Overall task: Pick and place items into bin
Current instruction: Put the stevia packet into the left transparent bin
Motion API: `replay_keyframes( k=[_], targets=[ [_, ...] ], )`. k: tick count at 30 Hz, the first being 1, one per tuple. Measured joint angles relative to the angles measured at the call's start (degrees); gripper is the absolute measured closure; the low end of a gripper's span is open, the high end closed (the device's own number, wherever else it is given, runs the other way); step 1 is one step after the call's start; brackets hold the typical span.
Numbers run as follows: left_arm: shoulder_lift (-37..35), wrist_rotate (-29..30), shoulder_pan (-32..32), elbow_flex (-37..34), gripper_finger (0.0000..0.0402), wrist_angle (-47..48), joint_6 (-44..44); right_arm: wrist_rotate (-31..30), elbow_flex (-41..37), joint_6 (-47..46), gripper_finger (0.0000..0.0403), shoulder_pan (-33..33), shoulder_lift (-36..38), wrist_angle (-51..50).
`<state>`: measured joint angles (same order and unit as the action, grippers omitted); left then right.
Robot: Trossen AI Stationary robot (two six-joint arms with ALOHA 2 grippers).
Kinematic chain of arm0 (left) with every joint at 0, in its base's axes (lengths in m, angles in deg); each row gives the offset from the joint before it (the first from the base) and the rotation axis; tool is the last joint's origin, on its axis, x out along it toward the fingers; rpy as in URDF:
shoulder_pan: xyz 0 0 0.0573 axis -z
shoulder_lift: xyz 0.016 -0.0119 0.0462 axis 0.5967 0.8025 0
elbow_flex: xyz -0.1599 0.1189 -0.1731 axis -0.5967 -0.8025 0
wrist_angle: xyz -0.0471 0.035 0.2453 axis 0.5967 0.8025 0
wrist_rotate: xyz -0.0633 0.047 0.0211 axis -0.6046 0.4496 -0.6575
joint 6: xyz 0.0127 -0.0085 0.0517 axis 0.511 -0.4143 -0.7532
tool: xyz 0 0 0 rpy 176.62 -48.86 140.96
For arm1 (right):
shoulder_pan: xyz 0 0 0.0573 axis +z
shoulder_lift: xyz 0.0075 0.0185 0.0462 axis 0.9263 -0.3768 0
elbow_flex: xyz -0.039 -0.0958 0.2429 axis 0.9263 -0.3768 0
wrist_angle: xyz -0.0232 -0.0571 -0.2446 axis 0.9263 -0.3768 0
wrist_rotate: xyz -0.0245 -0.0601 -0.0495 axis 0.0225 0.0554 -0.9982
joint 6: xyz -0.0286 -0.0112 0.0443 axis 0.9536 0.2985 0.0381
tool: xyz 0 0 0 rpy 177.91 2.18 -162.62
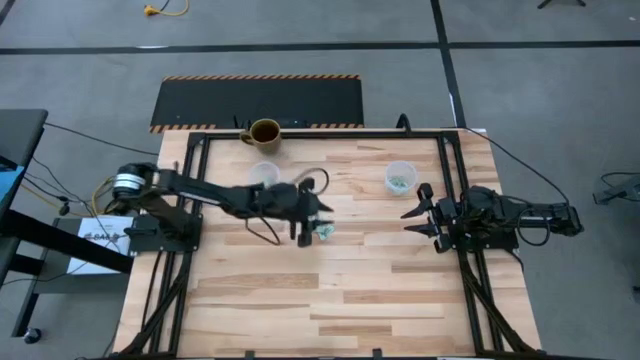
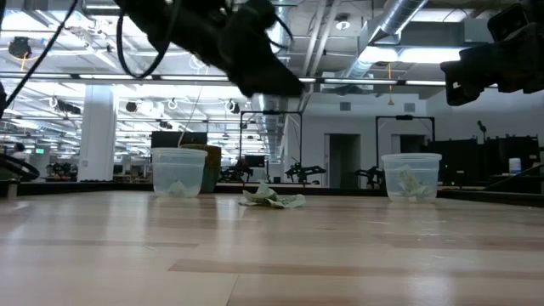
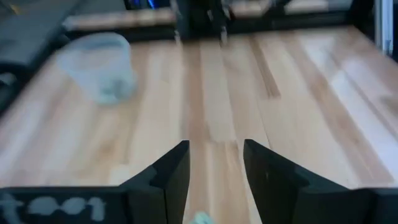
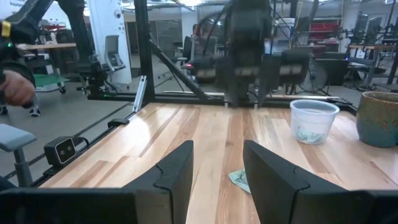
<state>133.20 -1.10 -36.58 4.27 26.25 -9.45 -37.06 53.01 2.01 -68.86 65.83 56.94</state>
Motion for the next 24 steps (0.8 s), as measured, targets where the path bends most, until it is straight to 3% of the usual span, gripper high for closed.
replay_keyframes(
  k=[6,14,24],
  targets=[
    [7.4,-1.7,0.5,4.1,0.026,5.1,2.3,0.0,0.0,0.0,0.027,0.0,0.0,0.0],
    [12.2,-1.8,0.5,8.4,0.026,14.8,5.3,-0.1,0.0,0.0,0.027,0.0,0.0,0.0],
    [19.6,-4.3,0.7,13.9,0.026,20.0,6.1,0.0,0.0,0.0,0.027,0.0,0.0,-0.1]
  ],
)
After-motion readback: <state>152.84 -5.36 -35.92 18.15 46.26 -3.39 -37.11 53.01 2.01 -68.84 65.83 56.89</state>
